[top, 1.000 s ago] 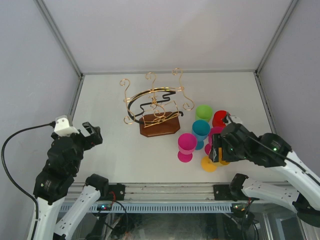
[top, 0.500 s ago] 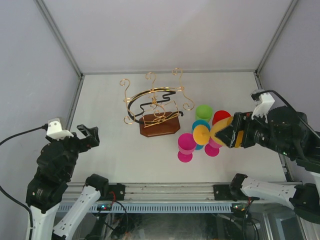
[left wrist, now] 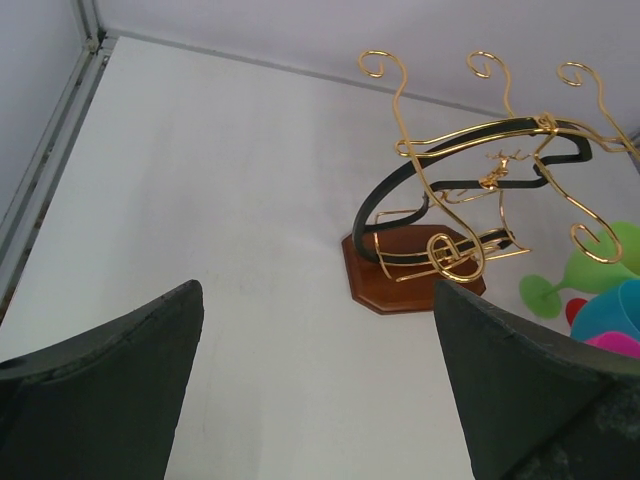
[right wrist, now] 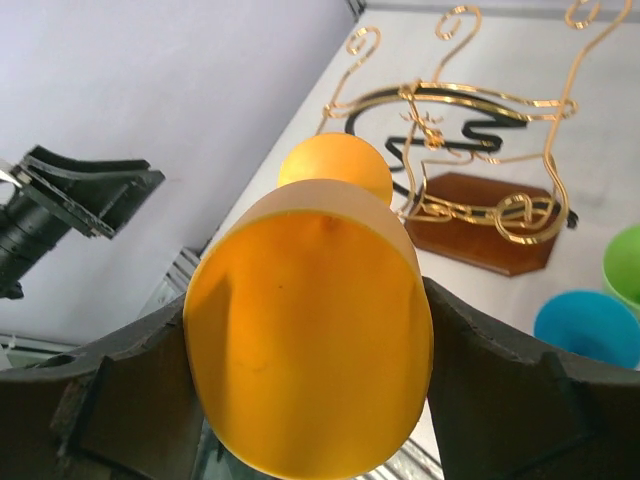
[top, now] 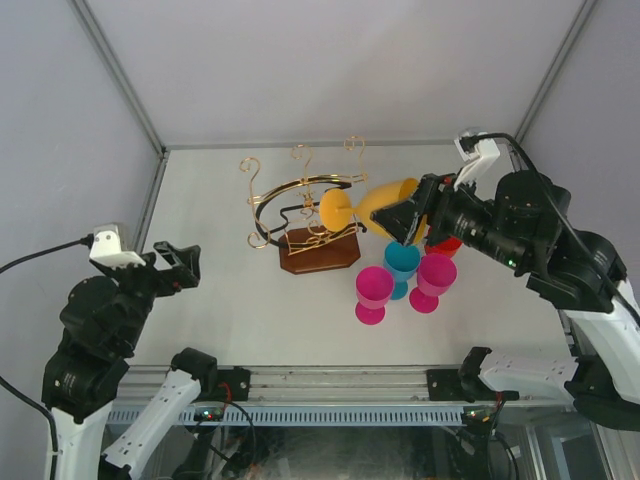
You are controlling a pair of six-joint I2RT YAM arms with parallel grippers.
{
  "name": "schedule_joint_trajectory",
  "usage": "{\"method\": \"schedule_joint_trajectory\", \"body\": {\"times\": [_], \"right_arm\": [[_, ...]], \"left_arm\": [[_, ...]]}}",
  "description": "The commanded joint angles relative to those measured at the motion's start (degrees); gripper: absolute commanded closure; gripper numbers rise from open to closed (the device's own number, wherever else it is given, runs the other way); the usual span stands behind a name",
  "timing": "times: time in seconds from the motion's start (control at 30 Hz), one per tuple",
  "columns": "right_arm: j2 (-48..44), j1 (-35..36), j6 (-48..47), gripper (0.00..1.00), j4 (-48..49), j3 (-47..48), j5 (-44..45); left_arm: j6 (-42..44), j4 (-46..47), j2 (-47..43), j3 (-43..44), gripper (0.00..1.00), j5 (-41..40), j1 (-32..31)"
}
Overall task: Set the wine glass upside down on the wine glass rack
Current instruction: Turn the wine glass upside down at the wine rack.
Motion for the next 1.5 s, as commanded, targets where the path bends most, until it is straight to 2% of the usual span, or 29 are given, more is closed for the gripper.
{"method": "schedule_joint_trajectory", "body": {"times": [0.0, 0.4, 0.53, 0.77, 1.03, 1.2, 1.47], "right_arm": [[-0.4, -0.3, -0.5, 0.43, 16.6, -2.9, 0.0], [0.4, -0.8, 6.0, 0.47, 36.2, -14.0, 4.0], [0.4, 0.7, 7.2, 0.48, 37.6, -15.9, 6.4], [-0.3, 8.8, 6.8, 0.48, 38.5, -18.8, 15.4], [-2.7, 15.0, 7.6, 0.48, 39.2, -22.0, 20.1], [-3.3, 16.9, 8.2, 0.48, 40.4, -23.4, 19.5], [-2.7, 18.5, 8.4, 0.48, 42.1, -24.0, 17.3]], "left_arm": [[2.9, 4.7, 2.1, 3.1, 0.0, 4.1, 0.2], [1.5, 12.5, 7.7, 4.6, 0.0, 11.4, -1.7], [1.8, 16.9, 9.7, 4.3, 0.0, 10.3, -6.5], [6.7, 22.7, 14.9, 5.5, 0.01, 4.5, -19.4], [7.1, 28.6, 16.6, 3.6, 0.11, 8.9, -21.6], [6.8, 30.4, 17.3, 2.8, 0.17, 10.7, -22.7], [8.2, 30.1, 18.8, 2.7, 0.28, 6.5, -26.2]]}}
